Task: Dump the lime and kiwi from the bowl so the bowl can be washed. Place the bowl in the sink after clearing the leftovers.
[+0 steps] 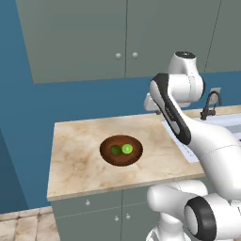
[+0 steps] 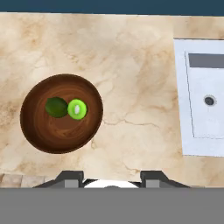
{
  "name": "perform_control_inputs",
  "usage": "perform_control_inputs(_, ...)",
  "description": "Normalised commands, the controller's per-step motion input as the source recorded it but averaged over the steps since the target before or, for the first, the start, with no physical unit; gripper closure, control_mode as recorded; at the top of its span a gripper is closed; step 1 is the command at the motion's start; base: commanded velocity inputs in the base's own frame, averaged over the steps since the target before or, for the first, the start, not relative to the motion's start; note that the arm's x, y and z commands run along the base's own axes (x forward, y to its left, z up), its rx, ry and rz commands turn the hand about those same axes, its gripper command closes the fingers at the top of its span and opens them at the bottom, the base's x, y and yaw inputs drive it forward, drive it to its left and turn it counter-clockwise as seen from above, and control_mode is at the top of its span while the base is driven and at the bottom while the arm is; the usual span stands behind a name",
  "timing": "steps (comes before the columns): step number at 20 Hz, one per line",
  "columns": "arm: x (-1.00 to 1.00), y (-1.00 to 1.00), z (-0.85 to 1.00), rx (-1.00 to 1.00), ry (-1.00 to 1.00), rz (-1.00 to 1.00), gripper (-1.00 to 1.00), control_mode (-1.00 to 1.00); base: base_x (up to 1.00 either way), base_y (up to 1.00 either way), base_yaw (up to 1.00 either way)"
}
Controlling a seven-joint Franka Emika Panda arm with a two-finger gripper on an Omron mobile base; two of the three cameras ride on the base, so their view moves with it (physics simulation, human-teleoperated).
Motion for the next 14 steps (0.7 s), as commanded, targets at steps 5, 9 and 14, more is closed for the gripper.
perform_control_inputs(5,-0.03,0.0,-0.13,0.0,0.04,0.0,-1.0,-1.0,0.0,0.0,0.0)
perform_control_inputs(9,-0.15,0.0,-0.37,0.06,0.05,-0.03,-1.0,-1.0,0.0,0.0,0.0)
perform_control_inputs(14,-0.02,0.16,-0.69,0.12,0.03,-0.05,-1.0,-1.0,0.0,0.0,0.0)
